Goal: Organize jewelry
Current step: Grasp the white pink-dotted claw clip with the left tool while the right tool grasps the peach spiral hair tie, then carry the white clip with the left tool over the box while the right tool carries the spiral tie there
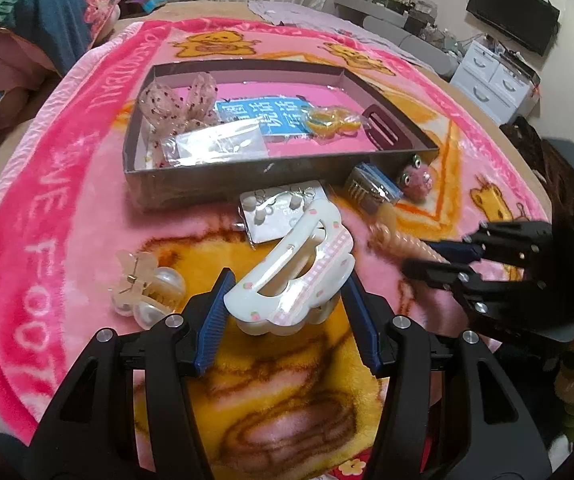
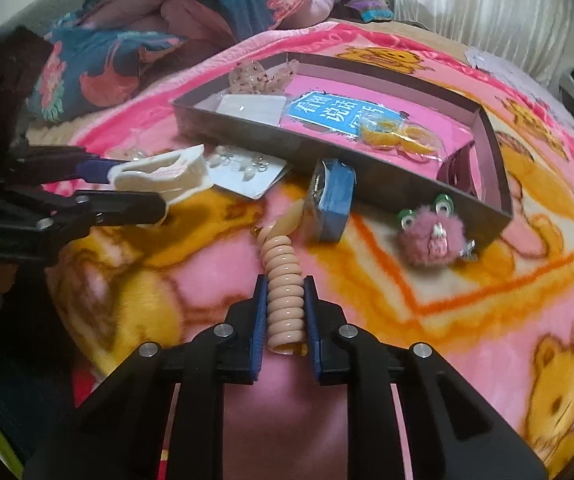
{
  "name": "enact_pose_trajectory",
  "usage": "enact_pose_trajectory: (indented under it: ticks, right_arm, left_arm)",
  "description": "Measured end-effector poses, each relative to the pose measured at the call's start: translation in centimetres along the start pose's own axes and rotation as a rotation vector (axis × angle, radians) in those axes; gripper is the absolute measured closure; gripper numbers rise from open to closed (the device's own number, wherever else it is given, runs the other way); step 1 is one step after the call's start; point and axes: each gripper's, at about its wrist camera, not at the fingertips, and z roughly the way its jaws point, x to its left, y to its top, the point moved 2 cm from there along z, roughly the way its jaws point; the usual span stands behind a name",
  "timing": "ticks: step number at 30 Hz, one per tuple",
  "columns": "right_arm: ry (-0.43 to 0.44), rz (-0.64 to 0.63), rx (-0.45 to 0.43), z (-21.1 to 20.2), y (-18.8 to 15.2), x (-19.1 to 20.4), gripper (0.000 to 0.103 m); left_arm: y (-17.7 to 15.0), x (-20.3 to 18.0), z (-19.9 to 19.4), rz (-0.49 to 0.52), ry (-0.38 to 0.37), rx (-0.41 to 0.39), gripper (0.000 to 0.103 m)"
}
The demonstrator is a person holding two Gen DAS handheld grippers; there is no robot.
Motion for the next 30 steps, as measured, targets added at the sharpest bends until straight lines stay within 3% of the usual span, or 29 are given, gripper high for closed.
enact_pose_trajectory:
  ticks: [12,30]
  right_arm:
    - [0.010,0.139,-0.187,-6.4,0.9,-2.0,0.086]
    - [-0.064,0.239,-0.331,-9.6,2.3,-5.4,0.086]
  left_arm:
    - [1.9,-0.5,-2.3,-0.009,-0.017,-0.069,0.057]
    - [7.5,-2.2,-3.1,0.032,-0.005,-0.149,0.057]
